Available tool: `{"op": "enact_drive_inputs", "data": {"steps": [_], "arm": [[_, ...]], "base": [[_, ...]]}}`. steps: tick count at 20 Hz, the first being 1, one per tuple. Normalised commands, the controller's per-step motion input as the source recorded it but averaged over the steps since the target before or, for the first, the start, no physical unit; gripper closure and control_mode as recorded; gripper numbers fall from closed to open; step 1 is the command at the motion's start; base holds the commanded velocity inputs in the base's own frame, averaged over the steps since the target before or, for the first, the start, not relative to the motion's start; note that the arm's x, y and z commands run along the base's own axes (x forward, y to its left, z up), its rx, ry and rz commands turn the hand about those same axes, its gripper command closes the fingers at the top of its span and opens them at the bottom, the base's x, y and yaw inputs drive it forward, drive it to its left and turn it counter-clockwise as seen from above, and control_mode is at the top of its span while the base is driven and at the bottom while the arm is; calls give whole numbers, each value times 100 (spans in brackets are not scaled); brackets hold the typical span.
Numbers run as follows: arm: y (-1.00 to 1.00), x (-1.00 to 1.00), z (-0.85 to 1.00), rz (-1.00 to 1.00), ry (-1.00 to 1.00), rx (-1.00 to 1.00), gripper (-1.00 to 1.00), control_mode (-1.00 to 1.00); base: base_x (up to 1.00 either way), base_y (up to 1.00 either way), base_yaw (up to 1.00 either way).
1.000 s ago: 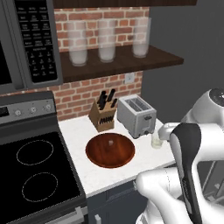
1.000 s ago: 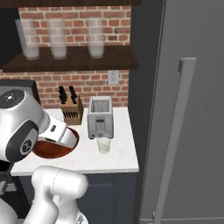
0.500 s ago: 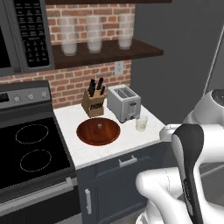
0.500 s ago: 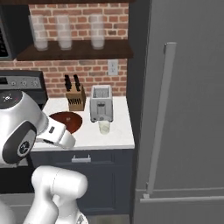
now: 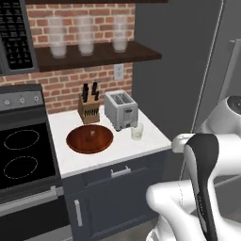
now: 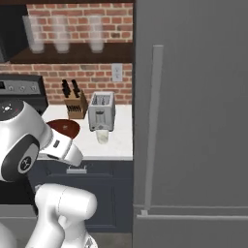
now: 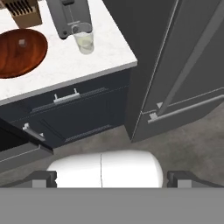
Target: Grab a lemon wedge from the fridge and one ice cube from the ice bowl, and put them in the glass of lemonade.
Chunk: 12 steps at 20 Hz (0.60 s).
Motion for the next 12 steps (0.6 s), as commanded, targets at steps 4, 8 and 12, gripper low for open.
{"op": "enact_drive_inputs", "data": {"steps": [4,8,12], "arm": [[0,0,0,0,0,0,-100,100],[0,0,0,0,0,0,-100,100],[0,0,0,0,0,0,-100,100]], "base": [[-7,-74,16],[-15,-59,15],[-28,-24,13]]}}
